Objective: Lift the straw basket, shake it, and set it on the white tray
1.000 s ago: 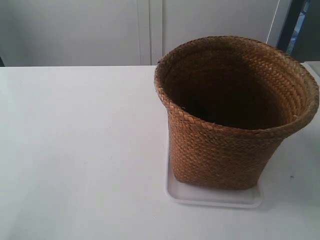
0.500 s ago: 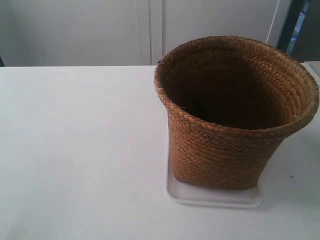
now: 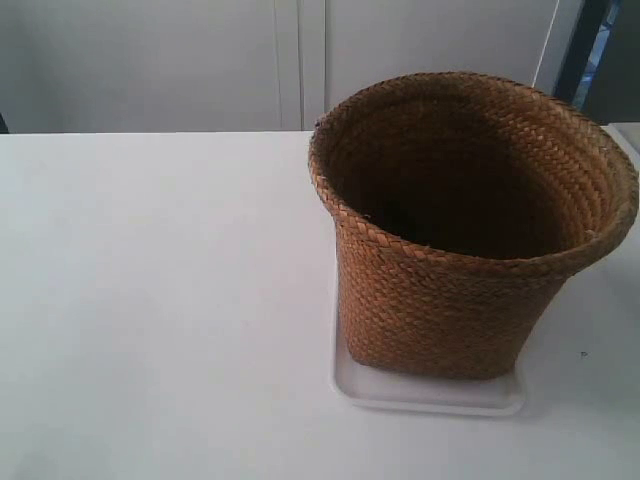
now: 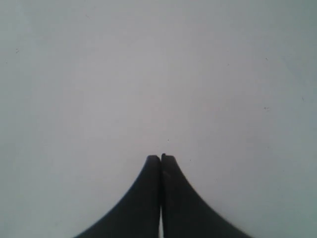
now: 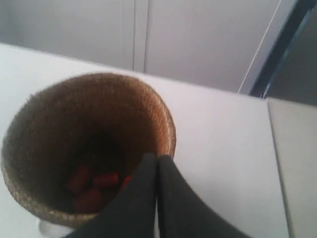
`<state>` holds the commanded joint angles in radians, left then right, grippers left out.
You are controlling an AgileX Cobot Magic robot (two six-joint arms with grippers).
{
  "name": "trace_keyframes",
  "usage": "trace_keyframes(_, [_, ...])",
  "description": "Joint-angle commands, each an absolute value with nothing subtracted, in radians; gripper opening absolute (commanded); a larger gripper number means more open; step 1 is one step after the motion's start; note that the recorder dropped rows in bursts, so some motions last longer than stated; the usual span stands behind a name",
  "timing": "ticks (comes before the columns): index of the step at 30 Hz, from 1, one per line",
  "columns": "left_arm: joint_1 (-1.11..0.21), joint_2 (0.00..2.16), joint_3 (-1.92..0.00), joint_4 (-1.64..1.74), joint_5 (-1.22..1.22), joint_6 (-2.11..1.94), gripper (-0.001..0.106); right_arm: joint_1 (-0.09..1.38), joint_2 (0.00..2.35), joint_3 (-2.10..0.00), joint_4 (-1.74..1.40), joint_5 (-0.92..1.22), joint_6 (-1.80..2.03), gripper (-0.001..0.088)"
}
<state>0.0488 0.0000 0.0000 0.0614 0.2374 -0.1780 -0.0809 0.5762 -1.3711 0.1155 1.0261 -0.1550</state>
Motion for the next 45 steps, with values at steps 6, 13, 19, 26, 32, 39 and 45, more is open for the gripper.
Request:
trace_keyframes(6, [0.049, 0.0, 0.0, 0.061, 0.237, -0.178, 0.001, -0.081, 0.501, -1.371, 0.118, 0.954, -0.155, 0.0004])
trace_keyframes(13, [0.049, 0.0, 0.0, 0.061, 0.237, -0.178, 0.001, -0.081, 0.491, -1.155, 0.099, 0.884, -0.158, 0.0004])
trace_keyframes(19, [0.049, 0.0, 0.0, 0.061, 0.237, -0.178, 0.001, -0.081, 0.378, -0.805, 0.081, 0.671, -0.156, 0.0004])
trace_keyframes(26, [0.049, 0.0, 0.0, 0.061, 0.237, -0.178, 0.001, -0.081, 0.332, -0.436, 0.103, 0.391, -0.152, 0.0004])
trace_keyframes(32, [0.049, 0.0, 0.0, 0.061, 0.237, -0.178, 0.001, -0.081, 0.273, -0.2, 0.106, 0.096, -0.145, 0.0004])
trace_keyframes(39, [0.049, 0.0, 0.0, 0.061, 0.237, -0.178, 0.001, -0.081, 0.199, -0.069, 0.093, 0.102, -0.156, 0.0004])
trace_keyframes(45, [0.049, 0.0, 0.0, 0.061, 0.237, -0.178, 0.001, -0.081, 0.131, -0.02, 0.093, 0.222, -0.156, 0.0004])
